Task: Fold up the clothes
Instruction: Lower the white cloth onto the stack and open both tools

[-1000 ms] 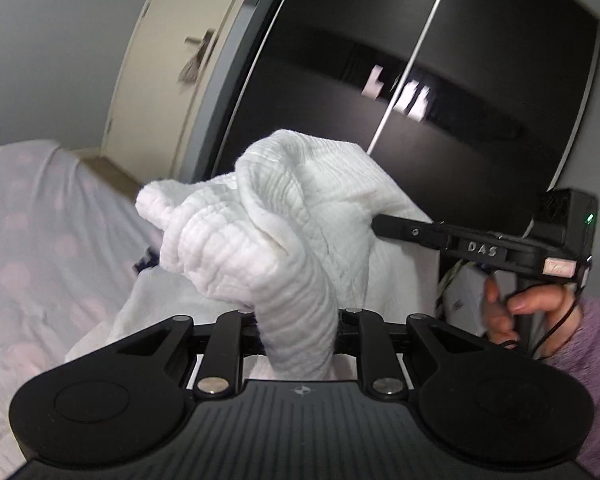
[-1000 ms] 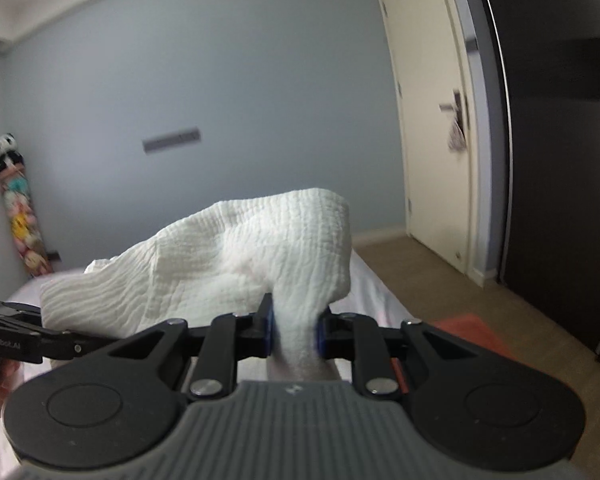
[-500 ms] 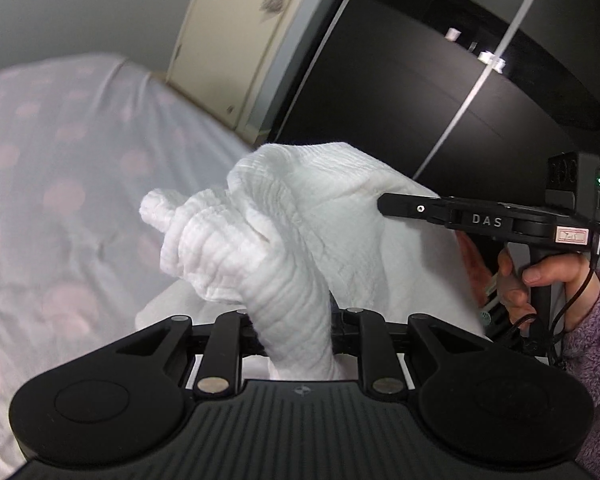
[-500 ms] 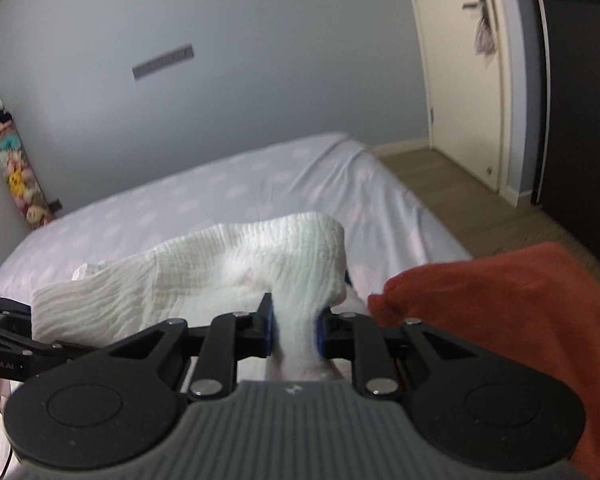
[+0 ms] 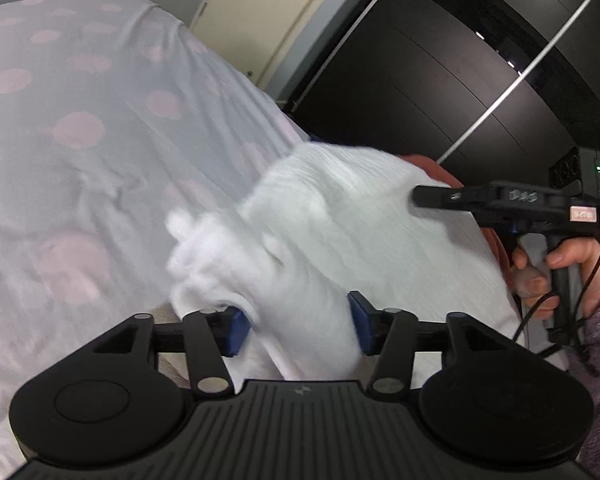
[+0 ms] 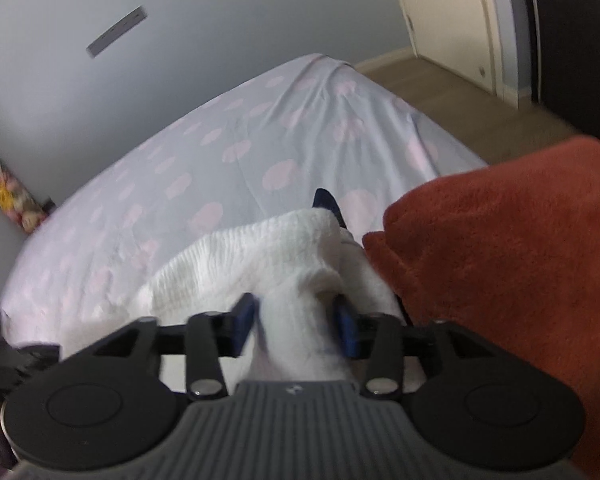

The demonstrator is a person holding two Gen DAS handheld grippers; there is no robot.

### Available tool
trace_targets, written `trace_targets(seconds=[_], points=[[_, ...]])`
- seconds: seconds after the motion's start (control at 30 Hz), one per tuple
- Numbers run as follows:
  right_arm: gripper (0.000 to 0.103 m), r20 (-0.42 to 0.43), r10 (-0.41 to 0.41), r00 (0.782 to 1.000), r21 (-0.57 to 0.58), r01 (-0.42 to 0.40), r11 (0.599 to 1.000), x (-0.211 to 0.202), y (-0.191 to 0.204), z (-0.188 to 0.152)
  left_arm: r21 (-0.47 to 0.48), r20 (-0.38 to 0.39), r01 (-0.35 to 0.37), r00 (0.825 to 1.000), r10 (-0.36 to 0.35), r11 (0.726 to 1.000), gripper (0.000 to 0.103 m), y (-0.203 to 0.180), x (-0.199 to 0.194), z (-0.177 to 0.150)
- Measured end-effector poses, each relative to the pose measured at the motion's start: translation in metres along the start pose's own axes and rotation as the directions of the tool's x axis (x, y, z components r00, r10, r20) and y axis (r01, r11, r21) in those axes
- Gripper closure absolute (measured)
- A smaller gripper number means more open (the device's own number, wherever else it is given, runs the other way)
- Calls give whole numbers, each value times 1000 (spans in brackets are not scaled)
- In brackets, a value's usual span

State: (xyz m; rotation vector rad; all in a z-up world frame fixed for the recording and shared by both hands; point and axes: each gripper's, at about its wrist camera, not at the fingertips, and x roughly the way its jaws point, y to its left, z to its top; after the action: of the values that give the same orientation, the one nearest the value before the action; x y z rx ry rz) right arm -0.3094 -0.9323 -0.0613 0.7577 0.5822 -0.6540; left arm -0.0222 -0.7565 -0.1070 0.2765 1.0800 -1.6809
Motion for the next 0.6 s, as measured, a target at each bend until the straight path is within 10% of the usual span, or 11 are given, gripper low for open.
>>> trace_targets(seconds=[0.27, 0.47, 0.6], points=[[39, -68, 24, 997, 140, -14, 990, 23, -10, 34, -89, 6, -15, 1000, 15, 996, 53, 19, 5, 8], [82, -58, -12, 998, 66, 16, 998, 31, 5, 42, -55, 45, -28, 999, 31, 998, 81, 15, -8, 11], [87, 28, 25, 999, -179, -20, 984, 8, 38, 47, 27, 89, -32, 996, 29, 999, 90, 3, -23, 13]])
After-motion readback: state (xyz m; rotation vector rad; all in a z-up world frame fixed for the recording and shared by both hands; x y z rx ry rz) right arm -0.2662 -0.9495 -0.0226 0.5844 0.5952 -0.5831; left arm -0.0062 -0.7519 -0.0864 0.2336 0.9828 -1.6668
